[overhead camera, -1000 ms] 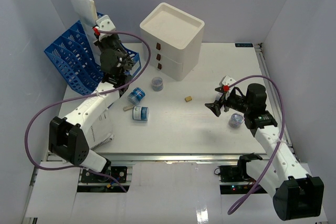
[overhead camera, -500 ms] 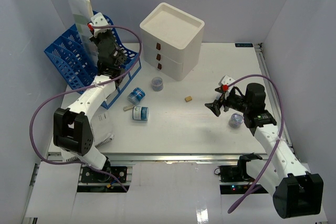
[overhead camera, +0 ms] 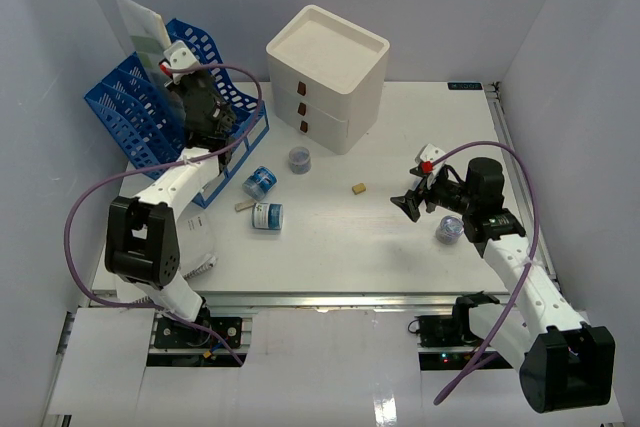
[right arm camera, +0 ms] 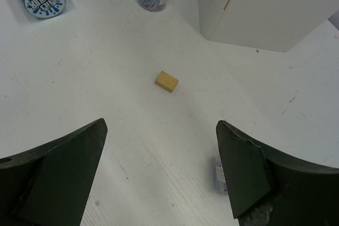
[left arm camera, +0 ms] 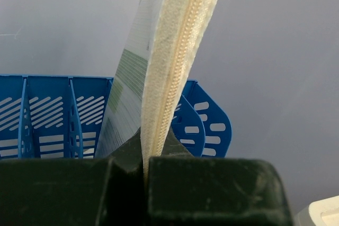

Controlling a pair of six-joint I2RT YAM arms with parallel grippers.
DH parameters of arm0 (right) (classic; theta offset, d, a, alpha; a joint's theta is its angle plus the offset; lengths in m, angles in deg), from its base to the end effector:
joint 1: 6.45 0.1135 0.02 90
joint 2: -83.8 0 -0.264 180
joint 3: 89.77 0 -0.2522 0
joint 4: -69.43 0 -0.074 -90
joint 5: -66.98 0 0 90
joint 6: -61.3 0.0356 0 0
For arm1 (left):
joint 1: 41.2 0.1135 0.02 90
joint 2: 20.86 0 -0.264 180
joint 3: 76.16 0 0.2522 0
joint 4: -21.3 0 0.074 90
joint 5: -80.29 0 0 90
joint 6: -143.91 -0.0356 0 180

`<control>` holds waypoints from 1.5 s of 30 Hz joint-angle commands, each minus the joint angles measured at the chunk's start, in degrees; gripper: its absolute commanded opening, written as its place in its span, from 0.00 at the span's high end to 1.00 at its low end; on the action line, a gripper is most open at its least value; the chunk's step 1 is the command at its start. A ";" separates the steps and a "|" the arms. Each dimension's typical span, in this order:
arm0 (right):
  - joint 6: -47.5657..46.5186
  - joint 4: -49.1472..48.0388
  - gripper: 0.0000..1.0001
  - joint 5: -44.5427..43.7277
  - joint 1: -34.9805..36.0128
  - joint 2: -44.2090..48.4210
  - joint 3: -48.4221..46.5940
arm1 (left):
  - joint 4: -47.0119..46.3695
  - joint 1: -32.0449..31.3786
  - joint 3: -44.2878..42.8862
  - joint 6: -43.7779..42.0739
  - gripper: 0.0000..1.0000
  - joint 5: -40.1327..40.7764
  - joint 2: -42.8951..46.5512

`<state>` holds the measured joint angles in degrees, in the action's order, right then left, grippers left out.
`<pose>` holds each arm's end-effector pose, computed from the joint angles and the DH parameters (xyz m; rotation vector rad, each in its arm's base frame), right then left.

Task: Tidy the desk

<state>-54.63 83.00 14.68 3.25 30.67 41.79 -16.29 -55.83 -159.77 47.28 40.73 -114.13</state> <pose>0.2033 0.0568 0.2721 -0.9673 1.5674 0.4219 0.3641 -0.0667 0.3800 -0.5876 1.1325 0.3556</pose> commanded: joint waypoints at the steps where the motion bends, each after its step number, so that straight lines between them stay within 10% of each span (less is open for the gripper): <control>1: -0.58 -2.01 0.10 0.27 -0.29 -0.23 0.22 | -6.65 0.00 0.33 1.21 1.00 -3.54 0.30; 45: -1.60 2.30 0.10 2.81 -0.29 -1.28 -0.22 | -30.11 3.30 5.24 -0.35 1.00 -17.29 -16.21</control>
<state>-55.84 85.28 16.28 3.25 29.29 41.79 -41.40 -52.57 -155.25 44.15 27.31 -130.19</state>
